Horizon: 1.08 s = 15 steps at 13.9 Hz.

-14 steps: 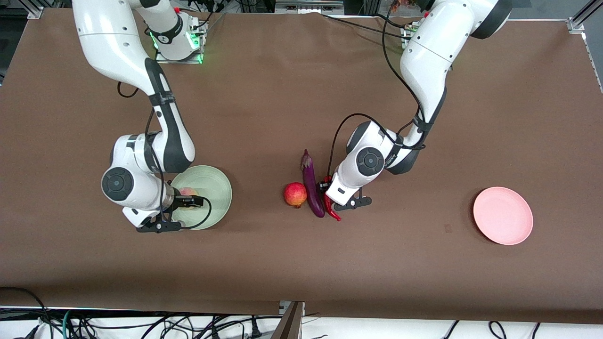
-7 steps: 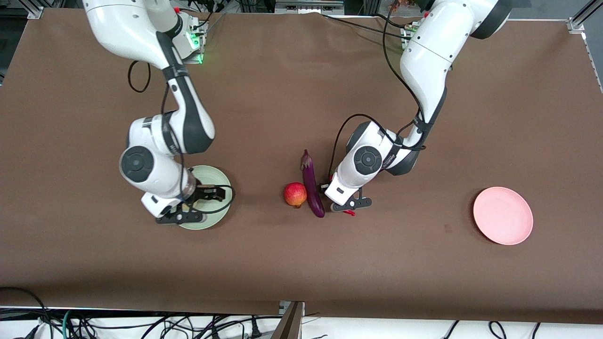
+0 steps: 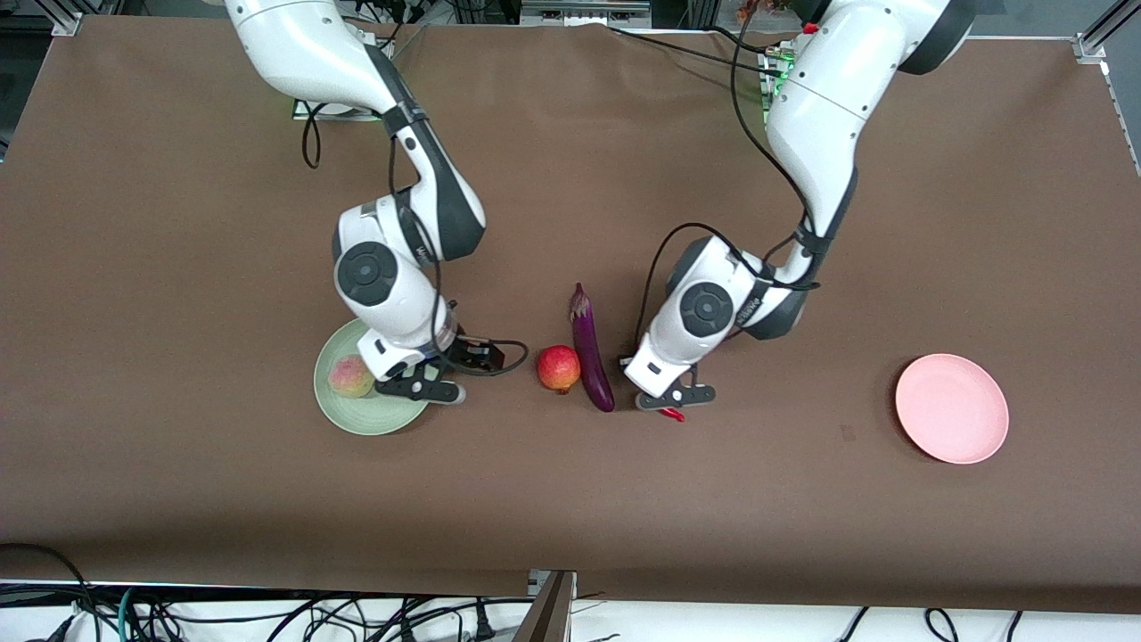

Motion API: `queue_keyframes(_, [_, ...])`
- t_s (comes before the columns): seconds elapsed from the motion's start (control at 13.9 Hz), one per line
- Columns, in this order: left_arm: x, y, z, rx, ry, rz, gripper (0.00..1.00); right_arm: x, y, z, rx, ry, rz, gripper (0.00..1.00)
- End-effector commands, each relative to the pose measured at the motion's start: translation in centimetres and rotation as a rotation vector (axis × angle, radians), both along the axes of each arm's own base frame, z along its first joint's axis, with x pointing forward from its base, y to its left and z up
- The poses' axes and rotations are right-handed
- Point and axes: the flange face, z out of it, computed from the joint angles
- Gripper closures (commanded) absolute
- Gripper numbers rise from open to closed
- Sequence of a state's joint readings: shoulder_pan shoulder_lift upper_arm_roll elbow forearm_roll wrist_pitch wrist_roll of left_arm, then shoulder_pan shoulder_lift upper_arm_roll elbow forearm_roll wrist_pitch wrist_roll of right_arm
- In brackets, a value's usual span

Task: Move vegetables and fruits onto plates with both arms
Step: 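Carry the chili to the pink plate while the right gripper grasps the pomegranate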

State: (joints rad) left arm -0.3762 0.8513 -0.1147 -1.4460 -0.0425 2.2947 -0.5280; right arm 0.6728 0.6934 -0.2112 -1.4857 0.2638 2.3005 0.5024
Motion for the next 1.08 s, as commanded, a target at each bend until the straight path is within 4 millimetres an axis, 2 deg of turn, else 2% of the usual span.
queue_keyframes(0.0, [1.8,8.0,3.6,0.027,0.068,-0.141,1.0,-0.7,1.8,-0.7,0.032,-0.03,-0.042,0.0])
queue_keyframes(0.07, [2.2,11.8,4.8,0.025,0.079,-0.16,1.0,-1.4,3.3,-1.2,0.043,-0.046,-0.062,0.0])
queue_keyframes(0.22, [2.0,18.6,5.4,0.016,0.114,-0.222,1.0,-2.3,5.5,-2.1,0.065,-0.076,-0.105,0.0])
queue_keyframes(0.36, [1.6,25.2,5.0,-0.009,0.121,-0.32,1.0,-3.4,7.6,-3.1,0.082,-0.104,-0.107,0.0])
queue_keyframes(0.5, [1.9,33.4,3.9,-0.039,0.112,-0.382,1.0,-3.8,8.6,-3.8,0.103,-0.136,-0.127,0.0])
queue_keyframes(0.65, [1.6,39.8,3.1,-0.042,0.105,-0.434,1.0,-4.1,9.3,-4.8,0.11,-0.157,-0.124,0.0])
queue_keyframes(0.72, [1.4,42.3,2.7,-0.03,0.111,-0.448,1.0,-4.4,9.7,-5.4,0.113,-0.166,-0.117,0.0])
queue_keyframes(0.79, [1.2,43.7,2.7,-0.016,0.115,-0.466,1.0,-4.6,10.0,-6.0,0.114,-0.178,-0.112,0.0])
queue_keyframes(1.01, [1.0,45.6,2.7,0.041,0.131,-0.511,1.0,-4.7,10.4,-7.1,0.13,-0.216,-0.107,0.0])
